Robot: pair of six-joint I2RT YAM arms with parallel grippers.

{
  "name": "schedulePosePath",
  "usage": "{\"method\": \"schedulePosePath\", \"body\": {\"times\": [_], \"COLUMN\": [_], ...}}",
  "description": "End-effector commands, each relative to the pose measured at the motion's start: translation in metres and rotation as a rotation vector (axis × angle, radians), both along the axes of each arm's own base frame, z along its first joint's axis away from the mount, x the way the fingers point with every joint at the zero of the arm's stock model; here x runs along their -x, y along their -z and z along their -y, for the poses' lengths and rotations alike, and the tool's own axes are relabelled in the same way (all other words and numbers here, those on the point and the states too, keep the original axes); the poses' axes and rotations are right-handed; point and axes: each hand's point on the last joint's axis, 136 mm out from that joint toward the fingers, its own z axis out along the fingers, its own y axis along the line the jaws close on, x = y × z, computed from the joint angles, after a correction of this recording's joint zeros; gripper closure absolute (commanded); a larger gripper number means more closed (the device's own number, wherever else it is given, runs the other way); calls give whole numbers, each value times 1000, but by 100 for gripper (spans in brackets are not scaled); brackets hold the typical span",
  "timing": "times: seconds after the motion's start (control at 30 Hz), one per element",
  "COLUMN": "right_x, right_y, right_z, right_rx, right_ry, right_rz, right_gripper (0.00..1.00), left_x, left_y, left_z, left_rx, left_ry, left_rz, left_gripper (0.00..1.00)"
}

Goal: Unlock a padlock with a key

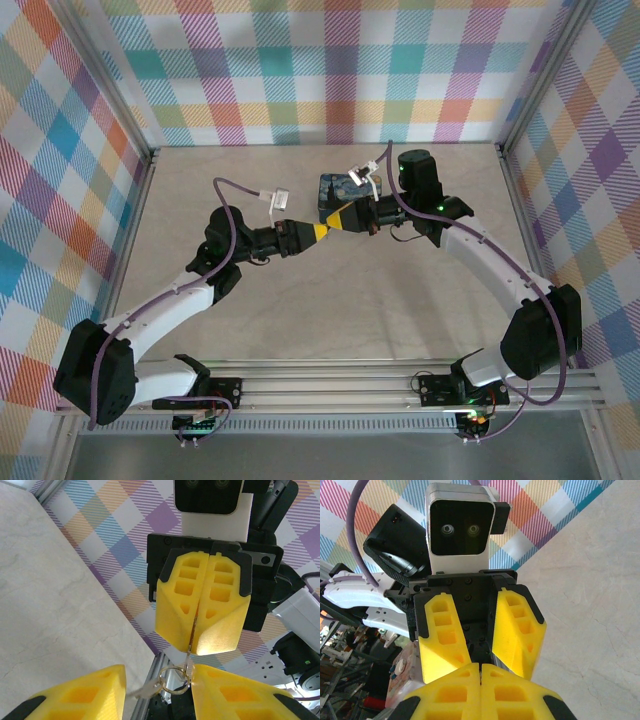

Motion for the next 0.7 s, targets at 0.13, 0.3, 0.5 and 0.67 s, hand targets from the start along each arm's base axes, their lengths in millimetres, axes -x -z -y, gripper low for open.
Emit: {"method": "schedulePosePath", "body": {"times": [0.13,0.3,0.5,0.67], "right_x": [-2,-2,-1,-3], "right_y": [4,9,9,10], "right_z": [-1,0,0,-1], "right_rx": [-1,16,17,16], "right_ry": [-5,2,3,3], "right_rz": [6,2,6,2], "right_gripper": [100,100,100,100], "left_x": [-3,-3,-2,-3], "left_y": [-9,-15,-18,-17], "left_z": [-4,-5,-5,-3], "left_rx": [31,38,48,54], "left_ry": [-14,-22,-24,-18], "left_rz": [39,53,57,51], "left_gripper": [64,64,61,58]}}
